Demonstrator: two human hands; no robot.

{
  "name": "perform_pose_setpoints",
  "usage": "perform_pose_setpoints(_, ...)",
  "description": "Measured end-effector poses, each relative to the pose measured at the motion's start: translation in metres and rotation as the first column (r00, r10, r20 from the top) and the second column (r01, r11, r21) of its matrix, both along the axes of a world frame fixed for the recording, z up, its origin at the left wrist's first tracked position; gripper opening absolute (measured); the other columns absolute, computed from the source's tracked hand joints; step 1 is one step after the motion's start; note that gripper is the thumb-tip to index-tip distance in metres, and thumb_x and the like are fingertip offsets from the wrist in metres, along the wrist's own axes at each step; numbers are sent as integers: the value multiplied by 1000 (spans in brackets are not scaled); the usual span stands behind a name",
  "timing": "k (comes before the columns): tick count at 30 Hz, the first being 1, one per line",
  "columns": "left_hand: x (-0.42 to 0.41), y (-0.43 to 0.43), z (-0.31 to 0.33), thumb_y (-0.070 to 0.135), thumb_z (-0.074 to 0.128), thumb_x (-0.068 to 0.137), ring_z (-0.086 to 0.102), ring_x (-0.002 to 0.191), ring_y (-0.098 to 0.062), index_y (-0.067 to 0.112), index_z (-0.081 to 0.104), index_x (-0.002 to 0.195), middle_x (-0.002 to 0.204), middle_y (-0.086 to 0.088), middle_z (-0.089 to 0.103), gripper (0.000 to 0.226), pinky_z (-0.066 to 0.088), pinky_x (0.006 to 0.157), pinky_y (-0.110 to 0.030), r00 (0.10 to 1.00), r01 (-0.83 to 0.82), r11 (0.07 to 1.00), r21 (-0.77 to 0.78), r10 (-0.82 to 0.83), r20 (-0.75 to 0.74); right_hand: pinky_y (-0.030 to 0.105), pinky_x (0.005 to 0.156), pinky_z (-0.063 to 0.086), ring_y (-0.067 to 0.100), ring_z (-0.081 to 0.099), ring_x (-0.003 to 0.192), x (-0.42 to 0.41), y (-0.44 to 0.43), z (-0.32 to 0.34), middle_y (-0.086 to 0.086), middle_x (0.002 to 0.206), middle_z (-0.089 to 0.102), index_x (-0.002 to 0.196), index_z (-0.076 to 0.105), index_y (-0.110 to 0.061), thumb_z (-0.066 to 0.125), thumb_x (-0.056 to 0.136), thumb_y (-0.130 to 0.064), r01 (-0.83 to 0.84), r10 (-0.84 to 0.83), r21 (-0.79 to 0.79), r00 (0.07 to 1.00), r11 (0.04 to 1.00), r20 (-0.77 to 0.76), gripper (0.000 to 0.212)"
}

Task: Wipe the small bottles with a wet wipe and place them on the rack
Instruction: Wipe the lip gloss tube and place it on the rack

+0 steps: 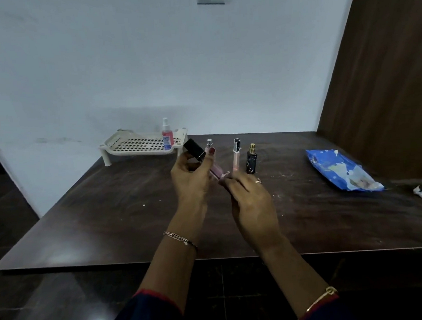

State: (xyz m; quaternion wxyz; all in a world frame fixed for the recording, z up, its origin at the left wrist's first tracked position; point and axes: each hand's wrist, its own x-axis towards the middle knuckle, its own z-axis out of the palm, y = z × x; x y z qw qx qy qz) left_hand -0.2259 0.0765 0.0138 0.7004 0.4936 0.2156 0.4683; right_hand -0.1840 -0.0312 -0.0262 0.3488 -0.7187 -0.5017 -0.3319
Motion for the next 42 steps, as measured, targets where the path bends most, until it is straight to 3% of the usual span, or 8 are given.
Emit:
perform_pose_setpoints(3,-1,6,13,20,77,74,62,59,-9,19,63,85,74,2,61,18,48,47,-20,1000,15,1000,-10,-15,14,32,71,53,26,64,89,1,-3,-17,8,100,68,97,69,-4,60,82,-1,-35,33,-20,997,999,-74,18)
perform_pose_setpoints(8,1,8,28,24,79,72,61,65,-15,24,64,81,61,9,59,18,51,55,-27,999,19,994,109,-15,-37,17,82,44,13,60,92,7,-9,-12,3,100,65,97,68,-10,59,80,11,-15,63,186,964,982,-258,28)
perform_pose_setpoints(13,1,-2,20,21,78,73,64,72,-29,5,63,98,79,-16,66,33,55,68,-42,998,35,990,134,-28,-55,14,84,43,12,59,92,5,-6,23,3,99,64,100,66,-9,60,83,4,-51,80,221,989,974,-122,22)
perform_pose_setpoints(16,3,-5,16,18,78,74,59,49,-13,1,62,97,55,1,63,33,51,50,-26,998,30,982,185,-20,-58,31,72,50,23,60,86,3,-5,28,10,98,64,97,68,-3,61,86,-1,-30,32,91,999,995,-16,14)
perform_pose_setpoints(25,6,-5,5,25,79,72,59,67,-22,16,63,85,68,-2,60,23,53,71,-48,997,29,990,140,-19,-73,35,62,54,29,63,81,0,-18,16,11,96,66,94,68,1,68,77,4,29,-27,-24,996,999,88,17)
perform_pose_setpoints(33,4,-9,-2,21,78,73,61,57,-11,12,67,90,59,2,64,22,51,63,-33,994,46,981,189,-27,-103,32,61,53,25,63,78,-1,-10,20,9,95,66,94,69,-2,66,82,-2,41,-41,-11,999,999,23,12)
perform_pose_setpoints(38,2,-13,-8,17,77,74,59,62,-16,8,65,91,70,-5,63,23,52,64,-35,994,71,990,118,-61,-93,33,62,54,27,64,79,0,-9,12,11,93,66,92,69,0,60,84,-4,34,-34,6,999,999,29,12)
perform_pose_setpoints(42,0,-7,-7,19,76,75,64,75,-20,12,63,92,84,-10,65,22,50,51,-22,995,67,996,58,-63,-75,31,59,54,26,64,79,1,-18,-7,9,92,67,91,69,-1,54,87,-9,42,-38,-49,996,998,75,18)
